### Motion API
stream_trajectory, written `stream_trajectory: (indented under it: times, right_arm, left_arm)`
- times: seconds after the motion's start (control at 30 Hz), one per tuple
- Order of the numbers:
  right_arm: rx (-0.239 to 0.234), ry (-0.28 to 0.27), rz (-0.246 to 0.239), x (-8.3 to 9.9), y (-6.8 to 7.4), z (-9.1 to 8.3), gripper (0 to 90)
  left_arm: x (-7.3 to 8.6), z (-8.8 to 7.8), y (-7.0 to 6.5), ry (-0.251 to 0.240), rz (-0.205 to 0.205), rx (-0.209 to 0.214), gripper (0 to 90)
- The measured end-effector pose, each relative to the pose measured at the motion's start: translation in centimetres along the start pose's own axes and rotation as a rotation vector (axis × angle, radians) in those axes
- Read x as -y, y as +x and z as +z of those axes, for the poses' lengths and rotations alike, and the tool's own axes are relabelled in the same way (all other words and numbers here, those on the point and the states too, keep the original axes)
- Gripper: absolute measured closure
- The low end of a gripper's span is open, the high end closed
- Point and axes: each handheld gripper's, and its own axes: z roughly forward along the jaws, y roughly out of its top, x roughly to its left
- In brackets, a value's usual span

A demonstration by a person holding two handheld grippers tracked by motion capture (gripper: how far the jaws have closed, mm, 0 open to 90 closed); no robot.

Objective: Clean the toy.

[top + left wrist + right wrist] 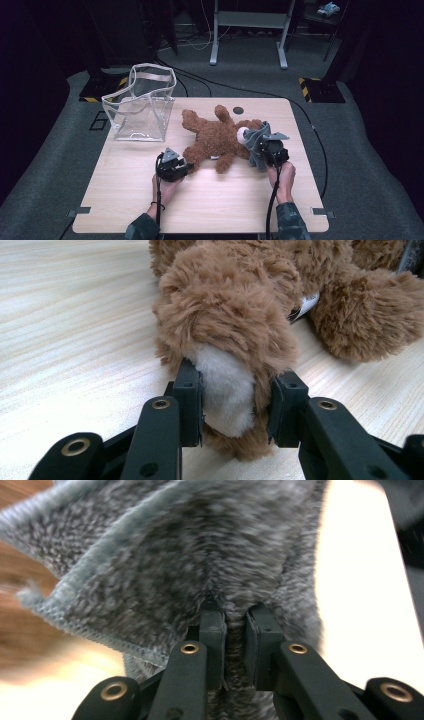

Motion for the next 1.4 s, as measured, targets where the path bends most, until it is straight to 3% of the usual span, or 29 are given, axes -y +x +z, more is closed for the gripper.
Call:
stream_trajectory:
  times: [0.07, 0.13, 0.23, 0.3, 0.37, 0.43, 0.5, 0.63, 0.67, 0.77, 0.83, 0.9, 0.97, 1.1, 1.27, 1.4]
  right_arm:
    - [-0.07, -0.047, -0.039, -0.4, 1.3, -0.7, 80.4]
    - [-0.117, -0.046, -0.064, -0.7, 2.8, -0.3, 80.2]
    - [-0.107, 0.018, -0.09, -0.4, 4.3, 1.5, 80.1]
    - [-0.119, 0.044, -0.076, 0.1, 4.4, 2.5, 80.3]
    - [-0.135, 0.121, -0.095, 0.6, 4.4, 3.1, 80.3]
    - [-0.134, 0.15, -0.115, 0.8, 4.5, 3.0, 80.3]
    - [-0.135, 0.116, -0.102, 0.6, 4.6, 2.2, 80.3]
    - [-0.15, -0.011, -0.096, -0.4, 5.2, 0.6, 79.8]
    - [-0.153, -0.01, -0.09, -0.5, 5.5, 0.7, 79.7]
    - [-0.168, 0.114, -0.107, 0.3, 6.0, 2.9, 79.8]
    - [-0.188, 0.132, -0.078, 0.9, 5.6, 3.4, 80.2]
    - [-0.2, 0.118, -0.043, 1.2, 4.8, 2.7, 80.3]
    - [-0.184, 0.091, -0.044, 1.3, 4.1, 1.7, 80.3]
    - [-0.159, 0.057, 0.003, 1.7, 2.0, -0.4, 80.2]
    - [-0.108, 0.048, 0.057, 2.9, -0.8, -2.0, 80.1]
    - [-0.067, 0.046, 0.099, 3.9, -2.9, -2.8, 80.1]
  left_arm:
    - [0.0, 0.1, 0.0, -0.007, -0.001, -0.005, 64.3]
    - [0.0, 0.0, 0.0, 0.001, 0.0, 0.0, 64.3]
    - [0.0, 0.0, 0.0, 0.0, 0.0, 0.0, 64.3]
    - [0.0, 0.0, 0.0, 0.0, 0.0, 0.0, 64.3]
    - [0.0, 0.0, 0.0, 0.0, 0.0, 0.001, 64.2]
    - [0.0, 0.0, 0.0, 0.0, 0.0, 0.001, 64.2]
    - [0.0, 0.0, 0.0, 0.001, -0.002, 0.0, 63.9]
    - [0.0, 0.1, 0.0, -0.005, -0.003, -0.003, 63.2]
    - [0.0, 0.0, 0.0, 0.002, -0.001, -0.001, 63.1]
    - [0.0, 0.0, 0.0, 0.002, -0.004, -0.002, 61.0]
    - [0.0, 0.1, 0.0, 0.006, -0.003, -0.002, 58.4]
    - [0.0, 0.1, -0.1, 0.013, 0.0, -0.008, 53.5]
    - [-0.1, 0.2, -0.2, 0.025, 0.013, -0.027, 46.7]
    - [-0.1, -0.1, -0.4, 0.019, 0.019, -0.059, 28.4]
    - [-0.7, -1.3, -1.5, -0.006, 0.09, -0.097, 21.3]
    - [-1.9, -2.1, -3.1, -0.021, 0.153, -0.078, 20.1]
